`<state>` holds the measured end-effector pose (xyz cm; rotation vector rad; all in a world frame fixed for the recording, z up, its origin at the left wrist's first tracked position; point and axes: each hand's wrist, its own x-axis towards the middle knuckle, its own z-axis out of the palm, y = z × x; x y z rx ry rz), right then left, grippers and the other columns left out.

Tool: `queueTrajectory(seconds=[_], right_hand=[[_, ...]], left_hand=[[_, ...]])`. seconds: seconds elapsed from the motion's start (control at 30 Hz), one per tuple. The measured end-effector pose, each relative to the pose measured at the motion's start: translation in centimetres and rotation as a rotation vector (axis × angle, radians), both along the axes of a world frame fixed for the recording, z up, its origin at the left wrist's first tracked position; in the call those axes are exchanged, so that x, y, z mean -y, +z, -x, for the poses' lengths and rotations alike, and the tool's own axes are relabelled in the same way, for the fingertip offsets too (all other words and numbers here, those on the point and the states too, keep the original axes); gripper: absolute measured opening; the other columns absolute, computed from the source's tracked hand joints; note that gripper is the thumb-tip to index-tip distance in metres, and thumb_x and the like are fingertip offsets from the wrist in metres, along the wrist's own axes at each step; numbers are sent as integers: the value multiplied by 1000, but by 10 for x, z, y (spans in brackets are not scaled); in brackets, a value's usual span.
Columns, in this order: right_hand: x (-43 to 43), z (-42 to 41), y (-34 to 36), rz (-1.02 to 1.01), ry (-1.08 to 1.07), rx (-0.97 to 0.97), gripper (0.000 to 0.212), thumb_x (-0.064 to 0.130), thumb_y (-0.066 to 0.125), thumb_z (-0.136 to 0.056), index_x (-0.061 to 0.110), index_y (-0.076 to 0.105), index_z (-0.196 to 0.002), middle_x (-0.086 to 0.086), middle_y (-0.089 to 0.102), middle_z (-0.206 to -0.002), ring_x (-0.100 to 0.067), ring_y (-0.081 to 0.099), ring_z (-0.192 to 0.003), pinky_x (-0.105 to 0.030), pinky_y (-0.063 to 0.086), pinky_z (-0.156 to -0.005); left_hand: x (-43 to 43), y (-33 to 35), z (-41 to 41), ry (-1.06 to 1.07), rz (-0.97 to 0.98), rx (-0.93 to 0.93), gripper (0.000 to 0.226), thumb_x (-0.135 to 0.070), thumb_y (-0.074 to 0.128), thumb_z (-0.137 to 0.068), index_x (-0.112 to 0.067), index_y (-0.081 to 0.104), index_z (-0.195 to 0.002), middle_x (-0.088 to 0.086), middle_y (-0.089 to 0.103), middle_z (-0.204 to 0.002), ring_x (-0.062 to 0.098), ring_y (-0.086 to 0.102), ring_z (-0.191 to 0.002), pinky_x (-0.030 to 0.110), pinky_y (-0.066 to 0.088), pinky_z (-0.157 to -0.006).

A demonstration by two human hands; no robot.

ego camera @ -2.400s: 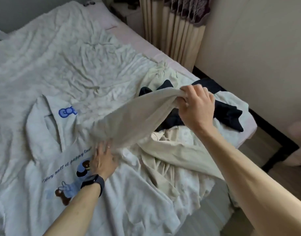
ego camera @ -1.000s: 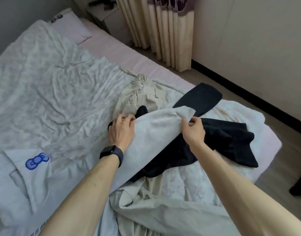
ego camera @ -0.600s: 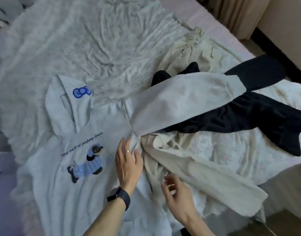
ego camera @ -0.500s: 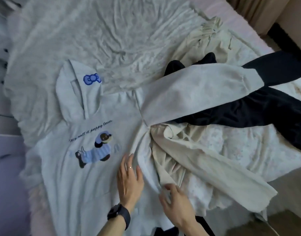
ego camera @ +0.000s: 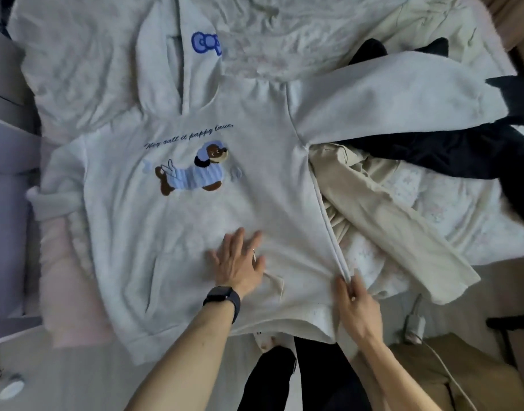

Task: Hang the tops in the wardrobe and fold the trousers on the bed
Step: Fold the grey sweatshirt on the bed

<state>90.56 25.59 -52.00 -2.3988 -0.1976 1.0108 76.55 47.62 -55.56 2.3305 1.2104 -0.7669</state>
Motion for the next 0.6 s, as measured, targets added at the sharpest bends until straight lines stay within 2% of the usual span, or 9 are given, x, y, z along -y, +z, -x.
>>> queueTrajectory(seconds=[0.07,0.17,0.27,0.33,0.4,0.43,0.5,0.6], right_hand=[[10,3,-13,104,57,-62,38,48,45,-102,18,49,-78,0,62,-71,-26,59,-70,-41,47,-64],[-7,8,-22,161,44,9,31,47,51,-98,16,57,-95,0,65,-89,-27,60,-80,-39,48,-68],[-32,7,-22,119,50,116,52,62,55,-91,19,55,-121,0,62,-111,-28,61,-104,-41,49,-83],[-48,-1,-20,101,81,138,46,59,53,-93,18,56,-112,0,65,-103,-29,62,-101,-40,50,-78],[-56,-11,-18,72,89,122,31,45,51,-97,15,52,-91,-1,61,-84,-32,62,-88,-38,42,-67],[-54,-14,-16,47,73,164,28,40,50,-99,14,49,-87,-1,58,-82,-31,58,-84,-37,39,-65],[-40,-19,-14,51,19,249,24,38,48,-100,16,51,-91,-5,59,-92,-28,51,-83,-36,35,-67],[-18,-18,-15,246,31,165,26,39,45,-100,16,57,-104,-7,59,-99,-27,48,-83,-36,37,-69]], left_hand=[[4,-3,6,-42,17,14,61,-54,30,-101,-50,3,-156,-1,-3,-168,28,-4,-154,64,9,-117],[17,-1,23,-71,-44,160,65,-55,26,-96,-42,14,-158,4,12,-167,30,8,-154,58,19,-118],[37,1,46,-172,-1,118,64,-51,34,-101,-39,10,-159,3,3,-169,26,0,-155,56,14,-121],[50,5,56,-188,24,69,67,-48,40,-102,-42,5,-159,2,1,-169,27,-4,-155,55,11,-122],[59,8,61,-189,25,60,72,-46,43,-101,-44,0,-158,1,2,-169,30,-2,-154,55,14,-121],[63,9,64,-178,21,54,73,-46,43,-100,-45,-2,-157,0,3,-168,31,0,-154,55,16,-120],[67,10,68,-159,16,40,75,-44,43,-99,-46,-5,-157,-1,3,-168,31,4,-153,54,19,-118],[69,12,72,-161,36,15,80,-37,45,-98,-46,-9,-156,-3,3,-168,30,6,-153,56,21,-117]])
